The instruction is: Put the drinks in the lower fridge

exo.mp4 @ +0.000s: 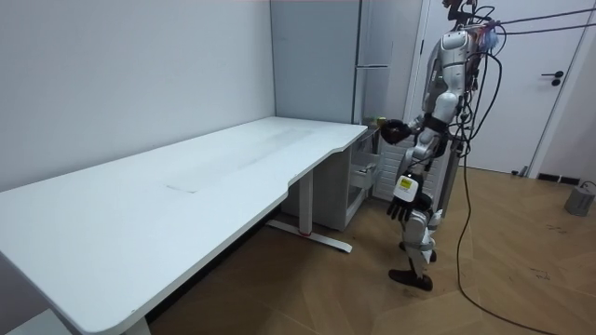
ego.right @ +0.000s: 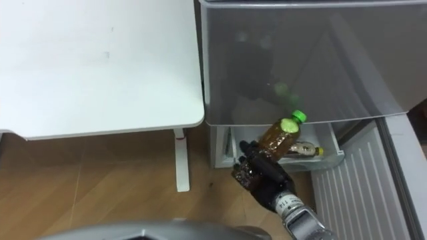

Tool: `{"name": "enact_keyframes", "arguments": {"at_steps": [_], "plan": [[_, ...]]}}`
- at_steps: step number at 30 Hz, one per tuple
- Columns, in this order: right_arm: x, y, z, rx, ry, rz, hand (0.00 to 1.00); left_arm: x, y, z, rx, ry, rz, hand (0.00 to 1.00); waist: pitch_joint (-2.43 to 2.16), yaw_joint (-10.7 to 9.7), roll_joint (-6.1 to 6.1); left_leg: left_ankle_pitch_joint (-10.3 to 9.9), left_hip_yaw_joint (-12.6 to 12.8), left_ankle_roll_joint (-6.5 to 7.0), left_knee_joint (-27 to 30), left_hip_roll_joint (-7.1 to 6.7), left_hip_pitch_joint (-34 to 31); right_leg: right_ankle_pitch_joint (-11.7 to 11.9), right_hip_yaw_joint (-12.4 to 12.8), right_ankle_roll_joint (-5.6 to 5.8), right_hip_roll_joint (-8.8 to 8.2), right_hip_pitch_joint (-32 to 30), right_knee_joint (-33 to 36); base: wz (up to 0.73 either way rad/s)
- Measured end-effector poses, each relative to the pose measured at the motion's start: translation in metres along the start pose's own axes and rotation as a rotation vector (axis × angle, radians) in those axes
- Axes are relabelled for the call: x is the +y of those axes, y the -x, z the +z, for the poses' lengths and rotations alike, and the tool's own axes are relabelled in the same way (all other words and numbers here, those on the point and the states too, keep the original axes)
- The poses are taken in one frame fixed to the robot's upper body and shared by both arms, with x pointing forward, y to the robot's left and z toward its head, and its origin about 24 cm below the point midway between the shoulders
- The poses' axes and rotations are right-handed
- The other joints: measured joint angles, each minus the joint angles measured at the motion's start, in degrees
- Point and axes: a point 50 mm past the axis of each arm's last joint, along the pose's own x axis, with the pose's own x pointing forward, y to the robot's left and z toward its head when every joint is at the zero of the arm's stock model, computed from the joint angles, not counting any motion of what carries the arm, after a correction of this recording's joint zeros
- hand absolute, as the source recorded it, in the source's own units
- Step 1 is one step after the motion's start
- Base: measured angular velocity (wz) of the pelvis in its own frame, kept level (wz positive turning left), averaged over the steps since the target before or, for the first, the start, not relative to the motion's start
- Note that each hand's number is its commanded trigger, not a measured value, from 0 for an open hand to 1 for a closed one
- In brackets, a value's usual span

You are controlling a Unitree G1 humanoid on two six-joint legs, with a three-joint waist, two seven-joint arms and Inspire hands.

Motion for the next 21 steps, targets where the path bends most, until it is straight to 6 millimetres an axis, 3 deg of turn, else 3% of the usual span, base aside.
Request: {"name": "enact_keyframes", "arguments": {"at_steps": [8,13,21], "plan": [[0.0,-0.003,0.008,-0.1,-0.137,-0.046,1.0,0.003,0.0,0.005,-0.013,0.011,0.003,0.0,-0.14,-0.01,0.32,-0.05,0.0,-0.04,0.08,0.02,-0.82,0.0,-0.83,0.06,-0.01,-0.17,-0.89,0.06],[0.009,-0.01,0.015,-0.147,-0.19,-0.057,1.0,0.003,-0.001,0.008,-0.021,0.01,0.001,0.0,0.32,-0.01,0.81,-0.06,-0.01,-0.04,0.12,-0.01,-1.19,-0.01,-0.93,0.06,-0.05,-0.38,-0.89,0.0],[0.023,-0.019,0.022,-0.218,-0.313,-0.075,1.0,0.001,0.0,0.012,-0.037,0.01,0.003,0.0,0.38,-0.03,1.2,-0.05,0.01,-0.04,0.15,-0.02,-1.29,-0.01,-0.78,0.06,-0.08,-0.5,-0.61,0.0]]}}
